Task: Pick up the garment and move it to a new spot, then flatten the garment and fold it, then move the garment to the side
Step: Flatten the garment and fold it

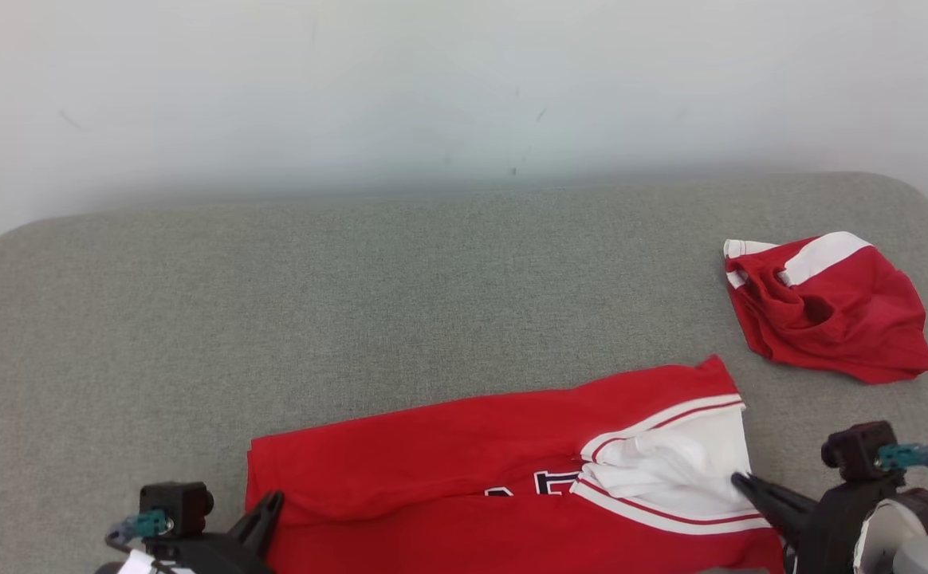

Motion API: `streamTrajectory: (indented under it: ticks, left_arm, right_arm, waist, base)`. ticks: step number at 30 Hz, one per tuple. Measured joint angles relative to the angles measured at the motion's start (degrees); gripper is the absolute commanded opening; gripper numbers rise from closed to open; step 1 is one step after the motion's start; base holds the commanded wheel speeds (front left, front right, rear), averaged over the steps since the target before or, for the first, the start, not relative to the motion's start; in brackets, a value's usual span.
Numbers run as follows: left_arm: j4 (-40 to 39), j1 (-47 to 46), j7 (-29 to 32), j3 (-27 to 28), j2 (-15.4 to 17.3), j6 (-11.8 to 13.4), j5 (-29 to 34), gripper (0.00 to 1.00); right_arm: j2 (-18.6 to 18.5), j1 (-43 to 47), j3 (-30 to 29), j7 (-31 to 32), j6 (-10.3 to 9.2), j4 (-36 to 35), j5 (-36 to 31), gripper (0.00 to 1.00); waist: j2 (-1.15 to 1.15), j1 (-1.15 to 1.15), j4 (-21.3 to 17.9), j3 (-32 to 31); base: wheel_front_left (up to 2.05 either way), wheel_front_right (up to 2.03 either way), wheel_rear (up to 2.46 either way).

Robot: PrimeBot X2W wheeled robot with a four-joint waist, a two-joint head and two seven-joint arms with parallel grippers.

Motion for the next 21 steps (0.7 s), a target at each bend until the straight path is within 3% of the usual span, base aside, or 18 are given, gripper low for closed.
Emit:
streamTrajectory:
  ticks: [3,4,5,6,7,8,9,21]
  left_arm:
    - [-0.43,1.09,0.25,-0.14,-0.04,0.08,0.0,0.0]
    - [-0.54,1.2,0.26,-0.13,-0.05,0.23,0.0,0.07]
    - [-0.67,1.27,0.32,-0.13,-0.04,0.67,0.03,0.29]
    - [-0.67,1.32,0.75,-0.2,0.03,1.02,0.36,0.49]
    - [-0.62,1.41,0.76,-0.21,0.04,1.09,0.49,1.0]
    - [-0.62,1.5,0.77,-0.2,0.0,1.11,0.49,1.0]
    - [-0.63,1.64,0.76,-0.14,-0.08,1.46,0.48,1.0]
    - [-3.83,6.43,-2.24,2.21,-0.03,4.65,0.31,1.0]
  right_arm:
    - [0.04,0.22,0.91,0.4,0.0,0.38,-0.45,0.0]
    - [0.05,0.2,1.03,0.65,0.0,0.77,-0.45,0.0]
    - [0.07,0.2,1.21,0.87,0.0,1.21,-0.45,0.02]
    - [0.19,0.21,1.25,0.9,0.0,1.68,-0.45,0.3]
    - [0.31,0.2,1.35,1.04,0.0,2.0,-0.45,0.56]
    - [0.41,0.21,1.47,1.16,0.0,2.29,-0.44,0.89]
    - [0.54,0.26,1.46,1.15,0.0,2.59,-0.26,1.0]
    - [0.52,3.95,-1.56,-2.19,0.0,-0.58,5.8,1.0]
  waist:
    - [0.0,0.0,0.01,-0.09]
    - [0.0,0.0,0.02,-0.1]
    - [0.0,0.0,0.03,-0.11]
    - [0.0,0.0,0.04,-0.14]
    - [0.01,0.0,0.05,-0.25]
    - [0.0,0.0,0.07,-0.42]
    - [0.0,0.0,0.1,-0.62]
    - [0.01,0.0,0.08,-3.26]
  base:
    - [0.0,0.0,0.0]
    - [0.0,0.0,0.0]
    - [0.0,0.0,0.0]
    - [0.0,0.0,0.0]
    - [0.0,0.0,0.0]
    - [0.0,0.0,0.0]
    - [0.0,0.0,0.0]
    - [0.0,0.0,0.0]
